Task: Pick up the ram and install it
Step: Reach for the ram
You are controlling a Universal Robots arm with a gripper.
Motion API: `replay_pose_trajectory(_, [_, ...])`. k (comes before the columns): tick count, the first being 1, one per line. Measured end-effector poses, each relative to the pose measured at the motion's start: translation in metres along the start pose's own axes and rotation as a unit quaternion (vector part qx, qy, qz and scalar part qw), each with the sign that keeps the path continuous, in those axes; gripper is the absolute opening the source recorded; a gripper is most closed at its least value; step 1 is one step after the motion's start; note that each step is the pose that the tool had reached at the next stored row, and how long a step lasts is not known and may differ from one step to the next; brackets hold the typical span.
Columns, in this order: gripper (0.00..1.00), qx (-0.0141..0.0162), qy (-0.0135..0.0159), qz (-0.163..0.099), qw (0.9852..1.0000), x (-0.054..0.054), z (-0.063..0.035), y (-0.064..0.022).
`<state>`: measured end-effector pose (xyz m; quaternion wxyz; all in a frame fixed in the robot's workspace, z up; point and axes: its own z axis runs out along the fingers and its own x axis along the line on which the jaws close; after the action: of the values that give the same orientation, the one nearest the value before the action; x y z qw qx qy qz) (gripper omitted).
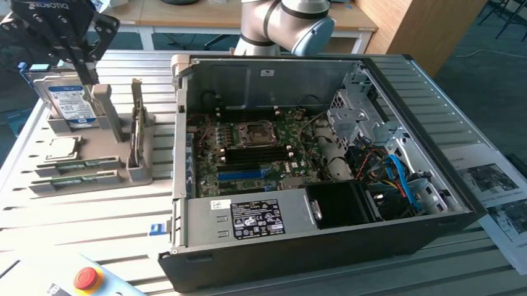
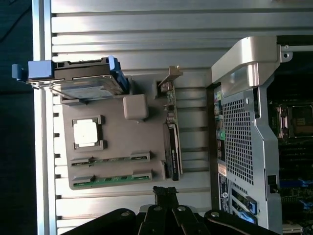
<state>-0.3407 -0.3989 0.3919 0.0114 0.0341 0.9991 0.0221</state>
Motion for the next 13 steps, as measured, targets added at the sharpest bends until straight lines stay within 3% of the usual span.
replay_pose_trajectory(13, [0.11,0.0000,0.0000,0.000,1.0000,0.034,-0.0007,-0.0023])
